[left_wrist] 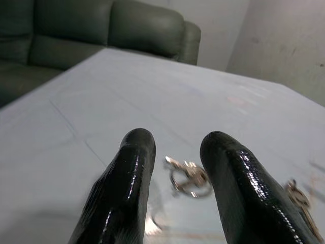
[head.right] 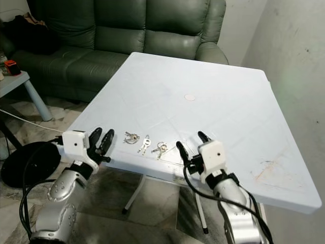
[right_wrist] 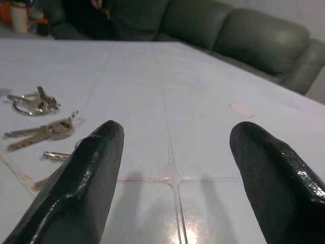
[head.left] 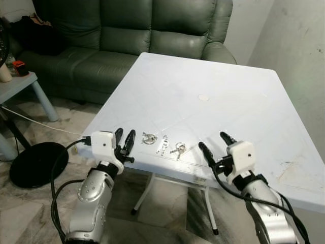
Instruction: Hang keys on a hook
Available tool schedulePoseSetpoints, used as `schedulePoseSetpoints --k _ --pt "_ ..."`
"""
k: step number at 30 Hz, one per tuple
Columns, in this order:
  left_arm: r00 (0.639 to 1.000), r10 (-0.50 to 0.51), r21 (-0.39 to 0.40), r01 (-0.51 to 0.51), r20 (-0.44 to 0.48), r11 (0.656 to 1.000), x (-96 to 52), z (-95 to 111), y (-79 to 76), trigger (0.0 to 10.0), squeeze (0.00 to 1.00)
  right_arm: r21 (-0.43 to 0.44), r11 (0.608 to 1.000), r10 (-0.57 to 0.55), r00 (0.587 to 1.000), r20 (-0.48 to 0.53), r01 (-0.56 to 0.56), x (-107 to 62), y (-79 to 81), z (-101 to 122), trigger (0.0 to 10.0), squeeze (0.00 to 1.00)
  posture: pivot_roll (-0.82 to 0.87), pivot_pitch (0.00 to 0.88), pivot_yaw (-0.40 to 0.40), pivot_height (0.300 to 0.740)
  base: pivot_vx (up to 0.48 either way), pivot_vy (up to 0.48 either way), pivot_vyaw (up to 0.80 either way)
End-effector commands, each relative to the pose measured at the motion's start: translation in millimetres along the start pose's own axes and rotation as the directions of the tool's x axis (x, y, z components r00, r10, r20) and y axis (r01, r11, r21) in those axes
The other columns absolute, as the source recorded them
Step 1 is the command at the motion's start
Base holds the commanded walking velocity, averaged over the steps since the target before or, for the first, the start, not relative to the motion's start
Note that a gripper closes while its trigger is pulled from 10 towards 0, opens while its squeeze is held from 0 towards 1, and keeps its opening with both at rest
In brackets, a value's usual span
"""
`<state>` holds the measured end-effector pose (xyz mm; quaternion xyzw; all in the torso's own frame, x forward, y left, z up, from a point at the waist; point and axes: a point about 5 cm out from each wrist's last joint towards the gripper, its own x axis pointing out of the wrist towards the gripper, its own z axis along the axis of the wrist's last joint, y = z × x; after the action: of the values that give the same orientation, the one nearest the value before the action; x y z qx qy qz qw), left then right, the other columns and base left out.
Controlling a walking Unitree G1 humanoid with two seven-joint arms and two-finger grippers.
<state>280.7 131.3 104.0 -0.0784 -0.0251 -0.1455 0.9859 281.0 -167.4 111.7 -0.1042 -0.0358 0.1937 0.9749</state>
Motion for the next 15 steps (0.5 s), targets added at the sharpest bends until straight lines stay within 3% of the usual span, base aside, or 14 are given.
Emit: schedulePoseSetpoints --k 1,15 --pt "1.0 -0.008 0.015 0.008 0.014 1.0 -0.5 4 -2.3 10.0 0.0 -0.011 1.0 0.018 0.999 -0.031 -0.018 4.9 -3.0 -2 10.0 0.0 0.12 0.072 -0.067 0.74 0.0 0.0 0.0" --pt "0.996 -0.085 0.002 0.085 -0.017 0.996 -15.3 -2 -27.5 10.0 0.0 -0.024 0.983 0.182 0.981 -0.073 -0.184 36.2 10.3 4 10.0 0.0 0.15 0.133 -0.105 0.74 0.0 0.0 0.0"
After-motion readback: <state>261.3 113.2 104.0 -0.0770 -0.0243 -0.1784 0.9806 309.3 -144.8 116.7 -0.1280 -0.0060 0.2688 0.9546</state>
